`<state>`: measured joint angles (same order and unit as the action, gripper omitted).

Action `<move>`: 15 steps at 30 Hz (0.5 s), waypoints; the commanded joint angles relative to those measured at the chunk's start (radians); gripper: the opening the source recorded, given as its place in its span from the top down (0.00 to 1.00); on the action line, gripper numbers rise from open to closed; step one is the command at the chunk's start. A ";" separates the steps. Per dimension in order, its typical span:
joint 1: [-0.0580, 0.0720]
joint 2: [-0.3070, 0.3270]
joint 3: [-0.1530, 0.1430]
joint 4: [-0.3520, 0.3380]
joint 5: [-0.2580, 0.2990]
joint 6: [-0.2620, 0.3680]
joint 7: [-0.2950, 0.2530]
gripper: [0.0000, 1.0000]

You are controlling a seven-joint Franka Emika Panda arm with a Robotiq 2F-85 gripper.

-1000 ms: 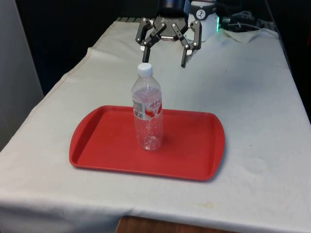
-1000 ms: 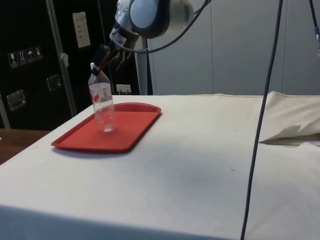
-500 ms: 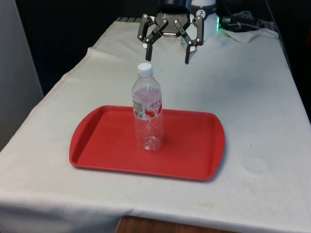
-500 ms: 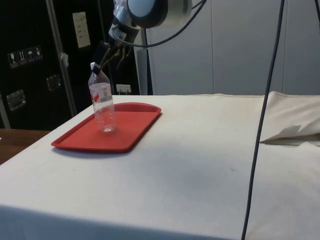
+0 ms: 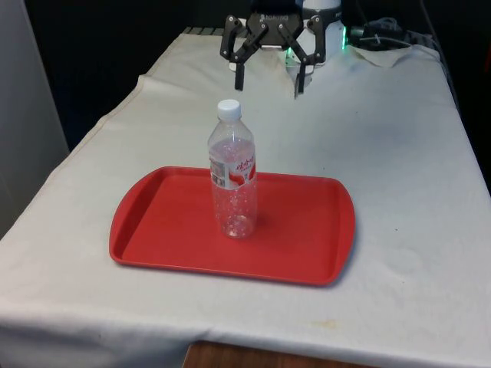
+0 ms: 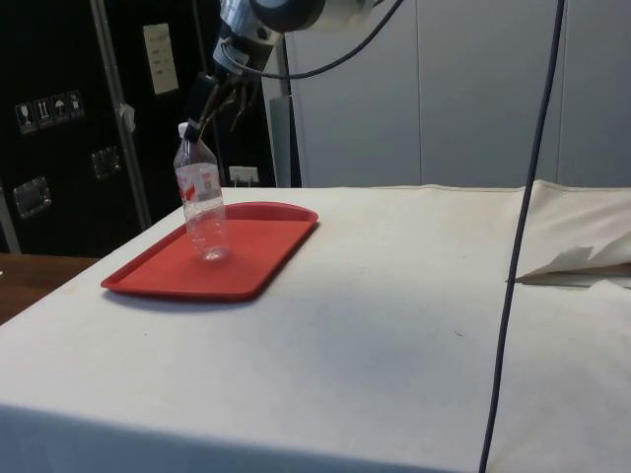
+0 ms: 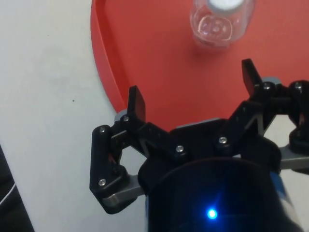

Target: Place the bottle upright on the tray.

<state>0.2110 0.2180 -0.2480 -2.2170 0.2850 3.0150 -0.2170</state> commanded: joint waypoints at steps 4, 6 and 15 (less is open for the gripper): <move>0.000 -0.011 -0.006 0.006 -0.009 -0.049 -0.017 0.00; 0.000 -0.012 -0.007 0.008 -0.011 -0.060 -0.026 0.00; -0.001 -0.011 -0.003 0.013 -0.002 -0.072 -0.072 0.00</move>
<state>0.2100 0.2070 -0.2510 -2.2040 0.2830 2.9430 -0.2890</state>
